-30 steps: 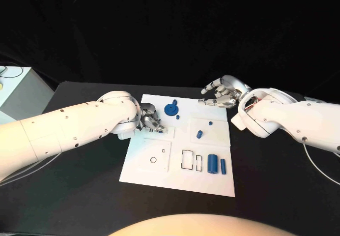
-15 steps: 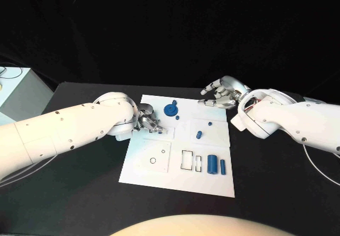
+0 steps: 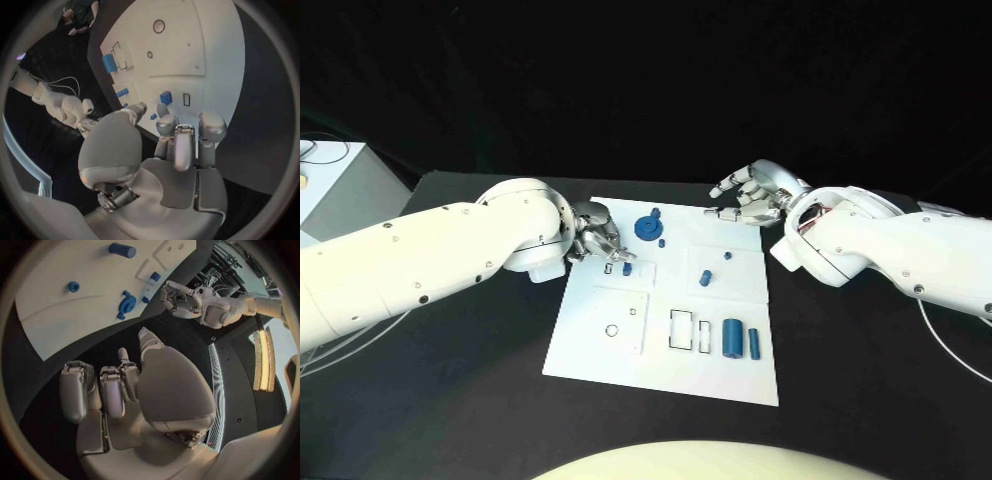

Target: Assemble the parts on the task board

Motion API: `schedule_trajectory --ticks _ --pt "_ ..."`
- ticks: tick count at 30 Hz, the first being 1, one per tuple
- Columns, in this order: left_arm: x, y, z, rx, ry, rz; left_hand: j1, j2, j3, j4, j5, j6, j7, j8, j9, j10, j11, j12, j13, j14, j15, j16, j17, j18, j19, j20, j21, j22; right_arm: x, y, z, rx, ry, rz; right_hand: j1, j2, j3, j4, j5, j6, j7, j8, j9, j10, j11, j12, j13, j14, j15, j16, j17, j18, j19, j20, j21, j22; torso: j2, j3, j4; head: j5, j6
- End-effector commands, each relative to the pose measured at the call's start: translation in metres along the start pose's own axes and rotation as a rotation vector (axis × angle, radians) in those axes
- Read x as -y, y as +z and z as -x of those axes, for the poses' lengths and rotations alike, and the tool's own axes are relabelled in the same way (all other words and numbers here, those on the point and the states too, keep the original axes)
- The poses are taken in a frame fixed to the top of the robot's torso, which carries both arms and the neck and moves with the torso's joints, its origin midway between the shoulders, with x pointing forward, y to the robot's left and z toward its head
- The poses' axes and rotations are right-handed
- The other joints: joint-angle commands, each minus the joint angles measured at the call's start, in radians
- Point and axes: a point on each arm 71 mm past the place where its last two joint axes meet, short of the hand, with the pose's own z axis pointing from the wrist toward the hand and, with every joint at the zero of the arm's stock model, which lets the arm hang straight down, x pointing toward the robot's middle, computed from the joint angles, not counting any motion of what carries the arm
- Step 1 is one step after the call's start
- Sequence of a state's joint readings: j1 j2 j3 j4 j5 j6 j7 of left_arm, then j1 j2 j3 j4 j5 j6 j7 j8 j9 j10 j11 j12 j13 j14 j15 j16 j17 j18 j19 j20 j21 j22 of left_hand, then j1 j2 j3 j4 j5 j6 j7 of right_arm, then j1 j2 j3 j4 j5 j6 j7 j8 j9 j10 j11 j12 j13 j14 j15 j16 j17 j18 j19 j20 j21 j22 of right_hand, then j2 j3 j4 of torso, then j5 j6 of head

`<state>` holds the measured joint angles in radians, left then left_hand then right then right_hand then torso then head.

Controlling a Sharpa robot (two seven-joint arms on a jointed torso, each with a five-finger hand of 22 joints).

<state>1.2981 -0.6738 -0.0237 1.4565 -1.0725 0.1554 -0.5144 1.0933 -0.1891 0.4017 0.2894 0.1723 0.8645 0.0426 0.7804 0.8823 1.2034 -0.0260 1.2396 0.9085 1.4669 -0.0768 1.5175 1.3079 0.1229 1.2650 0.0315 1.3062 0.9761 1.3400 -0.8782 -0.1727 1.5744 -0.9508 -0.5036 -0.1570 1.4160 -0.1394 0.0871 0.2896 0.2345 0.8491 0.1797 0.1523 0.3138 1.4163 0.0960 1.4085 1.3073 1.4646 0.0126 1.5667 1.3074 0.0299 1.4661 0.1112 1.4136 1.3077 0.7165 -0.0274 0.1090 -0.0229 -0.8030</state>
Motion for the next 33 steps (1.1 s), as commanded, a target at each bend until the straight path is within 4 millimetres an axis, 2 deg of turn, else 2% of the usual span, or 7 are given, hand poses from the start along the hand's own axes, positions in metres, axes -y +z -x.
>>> schedule_trajectory --ticks 1,4,8,10,14,23,33 --pt "0.002 -0.007 0.007 -0.035 -0.016 -0.013 0.022 0.003 0.013 0.001 0.003 -0.021 0.005 -0.017 -0.005 -0.03 0.007 -0.021 -0.033 0.064 0.0 -0.011 0.125 -0.002 -0.02 0.002 -0.013 -0.023 0.001 0.0 0.0 -0.003 -0.006 0.007 -0.003 0.007 0.003 0.002 0.006 0.004 0.0 -0.004 -0.002 -0.006 -0.002 -0.003 0.105 0.103 0.003 -0.002 0.253 0.007 0.041 0.005 -0.006 0.16 0.001 -0.0003 0.0006 0.001 0.004" --pt "-0.002 -0.012 0.019 -0.023 -0.022 -0.006 0.057 0.011 0.038 0.0 0.003 -0.051 0.023 -0.049 -0.019 -0.1 0.023 -0.07 -0.113 0.051 0.014 -0.026 0.095 0.006 -0.051 0.013 -0.04 -0.069 0.002 0.001 0.001 -0.001 -0.007 0.004 -0.003 0.007 0.003 0.002 0.006 0.004 0.0 -0.004 -0.002 -0.006 -0.002 -0.003 0.105 0.103 0.003 -0.002 0.253 0.007 0.041 0.005 -0.006 0.16 0.0 0.0005 0.0017 0.002 0.007" --pt "-0.01 -0.013 0.032 0.001 -0.051 0.011 0.073 0.018 0.055 -0.001 0.004 -0.06 0.03 -0.062 -0.028 -0.12 0.029 -0.081 -0.133 0.045 0.02 -0.034 0.08 0.009 -0.059 0.019 -0.048 -0.081 0.003 0.001 0.001 0.001 -0.007 0.002 -0.003 0.007 0.003 0.002 0.006 0.004 0.0 -0.004 -0.002 -0.006 -0.002 -0.003 0.105 0.103 0.003 -0.002 0.253 0.007 0.041 0.005 -0.006 0.16 0.001 -0.0006 0.0019 0.004 0.011" --pt "-0.015 -0.012 0.039 0.02 -0.074 0.021 0.084 0.014 0.069 -0.001 0.004 -0.079 0.04 -0.082 -0.04 -0.154 0.038 -0.103 -0.171 0.037 0.027 -0.043 0.062 0.013 -0.073 0.023 -0.06 -0.104 0.003 0.001 0.001 0.001 -0.007 0.002 -0.003 0.007 0.003 0.002 0.006 0.004 0.0 -0.004 -0.002 -0.006 -0.002 -0.003 0.105 0.103 0.003 -0.002 0.253 0.007 0.041 0.005 -0.006 0.16 0.004 -0.0012 0.0007 0.006 0.015" --pt "-0.021 -0.008 0.052 0.065 -0.116 0.033 0.084 0.01 0.073 0.001 0.003 -0.084 0.047 -0.092 -0.048 -0.17 0.043 -0.111 -0.188 0.035 0.031 -0.046 0.056 0.014 -0.078 0.027 -0.065 -0.112 0.003 0.002 0.001 0.002 -0.007 0.002 -0.003 0.007 0.003 0.002 0.006 0.004 0.0 -0.004 -0.002 -0.006 -0.002 -0.003 0.105 0.103 0.003 -0.002 0.253 0.007 0.041 0.005 -0.006 0.16 0.006 -0.0014 -0.0006 0.009 0.022" --pt "-0.026 0.005 0.075 0.123 -0.145 0.071 0.065 0.003 0.079 0.003 0.002 -0.115 0.073 -0.151 -0.1 -0.173 0.066 -0.103 -0.192 0.035 0.051 -0.044 0.056 0.014 -0.076 0.043 -0.066 -0.111 0.002 0.001 0.0 0.0 -0.006 0.003 -0.004 0.007 0.003 0.001 0.007 0.004 0.0 -0.004 -0.002 -0.006 -0.002 -0.002 0.105 0.103 0.003 -0.002 0.254 0.008 0.041 0.005 -0.007 0.16 0.008 -0.0013 0.0021 0.018 0.034" --pt "-0.025 0.025 0.083 0.101 -0.142 0.119 0.017 -0.006 0.052 0.004 -0.003 -0.114 0.083 -0.172 -0.134 -0.174 0.076 -0.094 -0.195 0.04 0.061 -0.034 0.071 0.013 -0.068 0.052 -0.057 -0.098 0.001 0.001 -0.001 -0.002 -0.005 0.006 -0.004 0.008 0.004 0.001 0.008 0.004 0.0 -0.005 -0.002 -0.006 -0.002 -0.002 0.105 0.103 0.003 -0.002 0.254 0.008 0.041 0.005 -0.007 0.16 0.019 -0.0037 -0.0023 0.022 0.034"
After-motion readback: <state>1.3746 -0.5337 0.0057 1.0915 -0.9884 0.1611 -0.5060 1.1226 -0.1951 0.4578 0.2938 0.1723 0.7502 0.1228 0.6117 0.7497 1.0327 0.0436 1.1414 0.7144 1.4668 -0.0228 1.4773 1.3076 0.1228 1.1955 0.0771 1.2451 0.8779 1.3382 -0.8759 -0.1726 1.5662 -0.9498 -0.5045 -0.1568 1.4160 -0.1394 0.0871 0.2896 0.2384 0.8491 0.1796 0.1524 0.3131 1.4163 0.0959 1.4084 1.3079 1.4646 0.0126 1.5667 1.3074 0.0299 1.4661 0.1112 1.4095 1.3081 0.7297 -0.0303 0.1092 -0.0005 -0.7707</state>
